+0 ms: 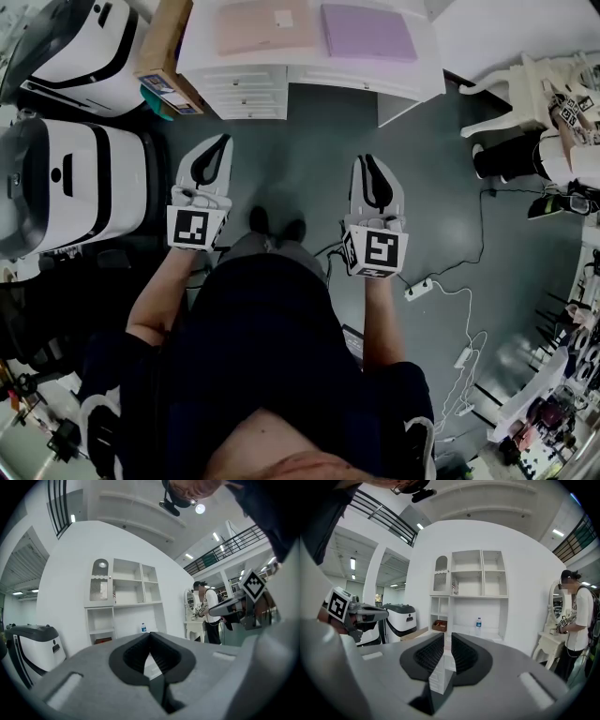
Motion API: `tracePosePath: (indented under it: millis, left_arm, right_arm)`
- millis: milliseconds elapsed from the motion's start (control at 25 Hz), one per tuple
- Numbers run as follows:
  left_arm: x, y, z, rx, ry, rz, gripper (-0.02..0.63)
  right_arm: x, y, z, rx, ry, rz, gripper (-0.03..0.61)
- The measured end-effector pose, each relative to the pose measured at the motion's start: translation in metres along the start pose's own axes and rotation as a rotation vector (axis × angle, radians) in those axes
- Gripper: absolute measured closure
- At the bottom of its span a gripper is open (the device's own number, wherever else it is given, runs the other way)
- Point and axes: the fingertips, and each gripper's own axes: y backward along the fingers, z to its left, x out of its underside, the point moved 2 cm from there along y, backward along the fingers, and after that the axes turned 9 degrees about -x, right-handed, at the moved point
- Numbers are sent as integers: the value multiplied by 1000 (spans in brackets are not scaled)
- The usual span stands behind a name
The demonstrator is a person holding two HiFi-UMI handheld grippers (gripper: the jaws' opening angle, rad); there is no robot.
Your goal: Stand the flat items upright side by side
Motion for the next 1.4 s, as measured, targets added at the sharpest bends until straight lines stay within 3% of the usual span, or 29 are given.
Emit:
tracePosePath:
  millis: [80,440,760,1040,1400]
  left_arm:
    - [0,0,-2,8,3,0,609]
    - [-1,-7,-15,65,17,24,379]
    - [-7,-16,-31,89,16,26,242]
    - [-9,-29,-32,91,47,48,167]
    - [-11,-48,-21,109,33,47,155]
  right_arm:
    - [-1,1,-2,-8,-1,-3,508]
    - [-7,3,-10,-69,1,-14,378]
    - [-9,4,-21,-130,-22,-29,267]
    - [-10,-2,-32,-186,-27,-33,213]
    - [-9,-18,-32,-205,-58,-32,185]
